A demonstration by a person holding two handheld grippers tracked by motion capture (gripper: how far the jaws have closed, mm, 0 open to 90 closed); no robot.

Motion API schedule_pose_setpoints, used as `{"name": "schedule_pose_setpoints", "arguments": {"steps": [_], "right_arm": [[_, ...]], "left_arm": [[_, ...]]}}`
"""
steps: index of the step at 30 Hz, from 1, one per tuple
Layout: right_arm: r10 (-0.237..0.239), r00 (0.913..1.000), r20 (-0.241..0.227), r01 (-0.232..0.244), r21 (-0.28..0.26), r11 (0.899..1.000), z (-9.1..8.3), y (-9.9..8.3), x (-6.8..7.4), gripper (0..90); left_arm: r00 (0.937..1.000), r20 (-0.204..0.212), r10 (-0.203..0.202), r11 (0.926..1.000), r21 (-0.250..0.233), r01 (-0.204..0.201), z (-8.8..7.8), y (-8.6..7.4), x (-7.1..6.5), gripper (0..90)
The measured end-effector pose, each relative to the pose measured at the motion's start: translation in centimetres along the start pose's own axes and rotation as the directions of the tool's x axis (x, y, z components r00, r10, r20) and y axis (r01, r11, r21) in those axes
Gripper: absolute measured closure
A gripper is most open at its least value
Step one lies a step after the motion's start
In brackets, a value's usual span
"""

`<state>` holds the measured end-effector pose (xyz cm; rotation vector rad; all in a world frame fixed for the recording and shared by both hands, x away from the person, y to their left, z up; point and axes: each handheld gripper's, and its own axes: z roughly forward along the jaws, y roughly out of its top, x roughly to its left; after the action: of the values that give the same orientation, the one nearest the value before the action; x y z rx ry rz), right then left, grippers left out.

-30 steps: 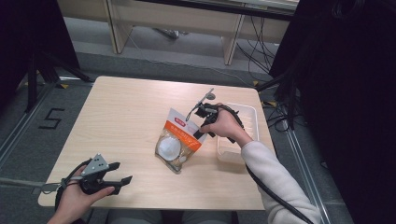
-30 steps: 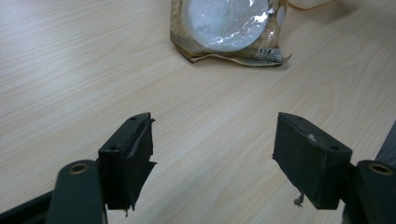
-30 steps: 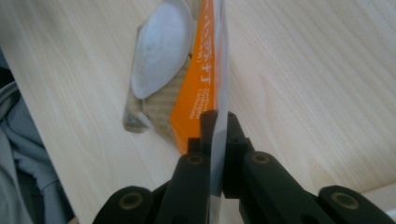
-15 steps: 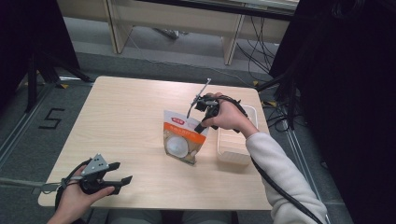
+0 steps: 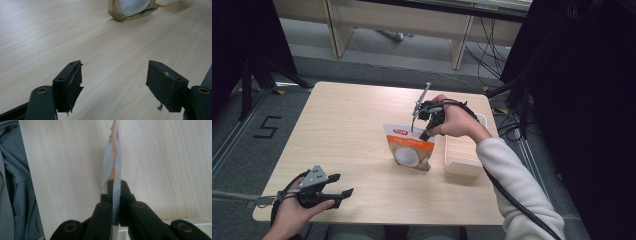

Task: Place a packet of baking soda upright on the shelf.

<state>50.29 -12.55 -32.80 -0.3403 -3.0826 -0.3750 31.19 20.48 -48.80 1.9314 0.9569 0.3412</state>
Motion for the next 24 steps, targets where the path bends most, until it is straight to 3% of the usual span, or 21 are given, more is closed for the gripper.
{"name": "schedule_pose_setpoints", "arguments": {"steps": [1, 6, 8, 9, 10, 12, 13, 16, 24], "right_arm": [[-0.021, 0.9997, 0.010, 0.021, -0.017, 1.000, -0.1, 0.0, 0.0, 90.0], [-0.045, 0.9987, 0.022, 0.045, 0.000, 0.999, -0.8, 0.0, 0.0, 90.0], [-0.043, 0.9989, 0.016, 0.043, 0.010, 0.999, -0.9, 0.0, 0.0, 90.0], [-0.009, 0.9996, 0.026, 0.008, 0.043, 0.999, -1.4, 0.1, 0.4, 90.0], [-0.038, 0.9988, 0.030, 0.037, 0.036, 0.999, -1.4, 0.1, 0.3, 90.0], [-0.022, 0.9991, 0.036, 0.020, 0.050, 0.999, -1.7, 0.1, 0.4, 90.0], [-0.004, 0.9993, 0.036, 0.002, 0.050, 0.999, -1.9, 0.1, 0.5, 90.0], [-0.034, 0.9987, 0.038, 0.034, 0.021, 0.999, -2.2, 0.0, 0.2, 90.0], [-0.031, 0.9982, 0.051, 0.031, 0.004, 1.000, -3.5, 0.1, 0.0, 90.0]], "left_arm": [[1.0000, -0.006, 0.000, 1.0000, 0.001, 0.000, 0.0, 0.0, 0.0, 27.8], [1.0000, -0.001, -0.002, 1.0000, -0.001, 0.002, 0.0, 0.0, 0.0, 27.8], [1.0000, -0.001, -0.002, 1.0000, -0.001, 0.002, 0.0, 0.0, 0.0, 27.8], [1.0000, -0.001, -0.001, 1.0000, -0.001, 0.001, 0.0, 0.0, 0.0, 27.8], [1.0000, -0.001, -0.001, 1.0000, -0.001, 0.001, 0.0, 0.0, 0.0, 27.8], [1.0000, -0.002, -0.002, 1.0000, -0.002, 0.002, 0.0, 0.0, 0.0, 27.8], [1.0000, -0.002, -0.002, 1.0000, -0.003, 0.002, 0.0, 0.0, 0.0, 27.7], [1.0000, -0.005, -0.002, 1.0000, -0.005, 0.002, 0.0, 0.0, 0.0, 27.8], [0.9999, -0.004, 0.010, 0.9999, -0.003, -0.010, 0.0, 0.0, 0.1, 27.8]]}}
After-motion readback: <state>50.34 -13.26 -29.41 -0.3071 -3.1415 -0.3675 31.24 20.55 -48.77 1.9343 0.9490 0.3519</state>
